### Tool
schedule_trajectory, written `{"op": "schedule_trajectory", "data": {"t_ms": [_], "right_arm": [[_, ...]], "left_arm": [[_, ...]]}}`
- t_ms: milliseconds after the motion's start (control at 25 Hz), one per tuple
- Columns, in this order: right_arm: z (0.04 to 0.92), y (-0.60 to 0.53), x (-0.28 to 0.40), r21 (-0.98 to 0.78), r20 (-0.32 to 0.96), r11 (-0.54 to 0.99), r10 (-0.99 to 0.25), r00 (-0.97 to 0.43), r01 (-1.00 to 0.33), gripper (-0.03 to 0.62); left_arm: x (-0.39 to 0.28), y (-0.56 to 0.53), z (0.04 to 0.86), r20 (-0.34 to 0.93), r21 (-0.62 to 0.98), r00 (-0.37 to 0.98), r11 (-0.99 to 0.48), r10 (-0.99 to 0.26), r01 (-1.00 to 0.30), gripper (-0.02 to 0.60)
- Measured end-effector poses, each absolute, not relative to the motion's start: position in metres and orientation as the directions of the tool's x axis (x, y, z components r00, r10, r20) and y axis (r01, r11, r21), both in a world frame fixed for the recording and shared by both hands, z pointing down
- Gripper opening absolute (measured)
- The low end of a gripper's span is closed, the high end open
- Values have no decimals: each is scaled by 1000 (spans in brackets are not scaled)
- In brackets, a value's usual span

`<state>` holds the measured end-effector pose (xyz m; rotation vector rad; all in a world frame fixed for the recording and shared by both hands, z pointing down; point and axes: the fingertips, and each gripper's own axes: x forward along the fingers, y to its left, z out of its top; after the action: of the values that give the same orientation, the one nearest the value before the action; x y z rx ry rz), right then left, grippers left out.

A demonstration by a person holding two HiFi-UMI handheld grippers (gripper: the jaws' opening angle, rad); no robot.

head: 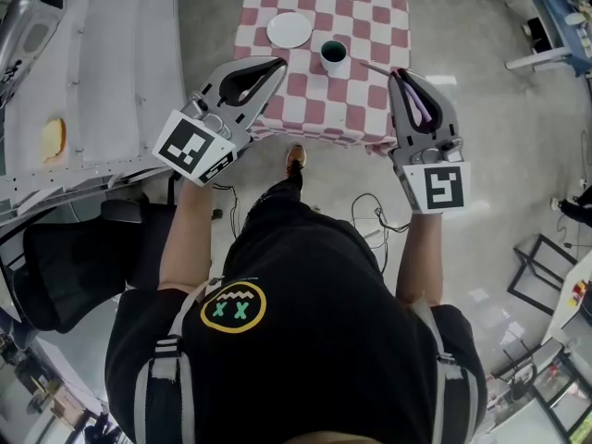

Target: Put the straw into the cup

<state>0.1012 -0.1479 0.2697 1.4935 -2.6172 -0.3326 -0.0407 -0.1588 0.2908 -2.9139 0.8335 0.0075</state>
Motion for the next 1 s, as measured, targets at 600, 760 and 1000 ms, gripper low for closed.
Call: {"op": "schedule_trajectory", "data": {"t_ms": [600,760,1000], "right_arm": [[280,-210,83,261,14,484,-867,-498,-835,52],[284,-223,79,266,15,486,-865,-501,-832,52],[296,-241,79,268,38,483,-870,-492,-834,52]], "left_arm": [[-53,-206,300,-30,-94,859,-854,-510,-511,18],[-54,-215,302,-26,-89,860,-856,-510,-510,18],[-53,-226,307,-24,-85,861,-857,-508,-508,18]]}}
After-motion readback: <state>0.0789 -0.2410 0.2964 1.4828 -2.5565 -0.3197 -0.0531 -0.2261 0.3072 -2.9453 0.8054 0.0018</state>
